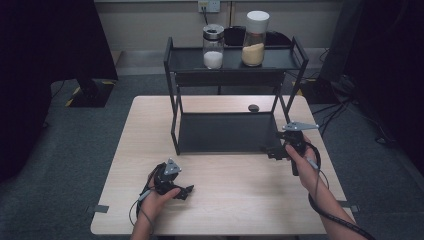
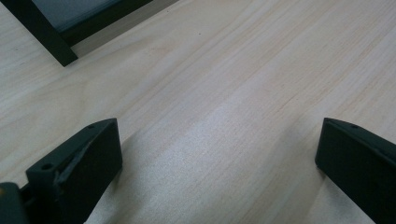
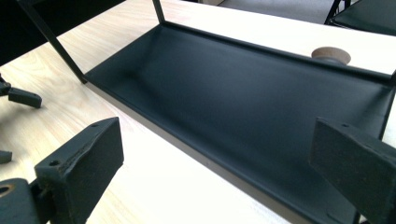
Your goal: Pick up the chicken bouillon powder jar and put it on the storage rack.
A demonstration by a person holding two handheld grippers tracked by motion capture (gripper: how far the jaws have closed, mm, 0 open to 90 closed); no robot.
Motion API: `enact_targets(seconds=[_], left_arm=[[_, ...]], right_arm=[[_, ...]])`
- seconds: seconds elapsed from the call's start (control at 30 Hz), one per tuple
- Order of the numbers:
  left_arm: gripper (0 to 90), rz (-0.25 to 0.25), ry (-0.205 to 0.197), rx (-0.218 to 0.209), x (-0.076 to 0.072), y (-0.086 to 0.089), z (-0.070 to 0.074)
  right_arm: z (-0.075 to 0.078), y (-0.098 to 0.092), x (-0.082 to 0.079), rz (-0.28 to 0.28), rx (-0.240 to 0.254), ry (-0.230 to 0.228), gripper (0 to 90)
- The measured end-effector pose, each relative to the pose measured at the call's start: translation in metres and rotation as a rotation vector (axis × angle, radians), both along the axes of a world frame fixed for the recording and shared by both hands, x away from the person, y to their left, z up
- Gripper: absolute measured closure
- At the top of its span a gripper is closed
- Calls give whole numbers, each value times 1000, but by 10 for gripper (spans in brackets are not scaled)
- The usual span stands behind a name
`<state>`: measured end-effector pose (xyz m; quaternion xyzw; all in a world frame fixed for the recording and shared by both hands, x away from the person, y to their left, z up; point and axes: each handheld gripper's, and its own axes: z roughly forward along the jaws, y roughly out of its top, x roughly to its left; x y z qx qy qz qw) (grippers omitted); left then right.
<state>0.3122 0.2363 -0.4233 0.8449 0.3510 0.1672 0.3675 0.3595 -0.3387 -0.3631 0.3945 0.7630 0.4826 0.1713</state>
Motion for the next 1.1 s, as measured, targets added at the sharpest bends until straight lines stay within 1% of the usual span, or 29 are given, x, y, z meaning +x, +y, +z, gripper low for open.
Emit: enact_targets(seconds=[0.4, 1.1], left_arm=[[0, 0, 0, 0, 0, 0, 0], [0, 0, 0, 1, 0, 0, 0]], right_arm=[[-21, -8, -13, -11, -25, 7, 21], [-45, -31, -36, -31, -65, 21, 21]])
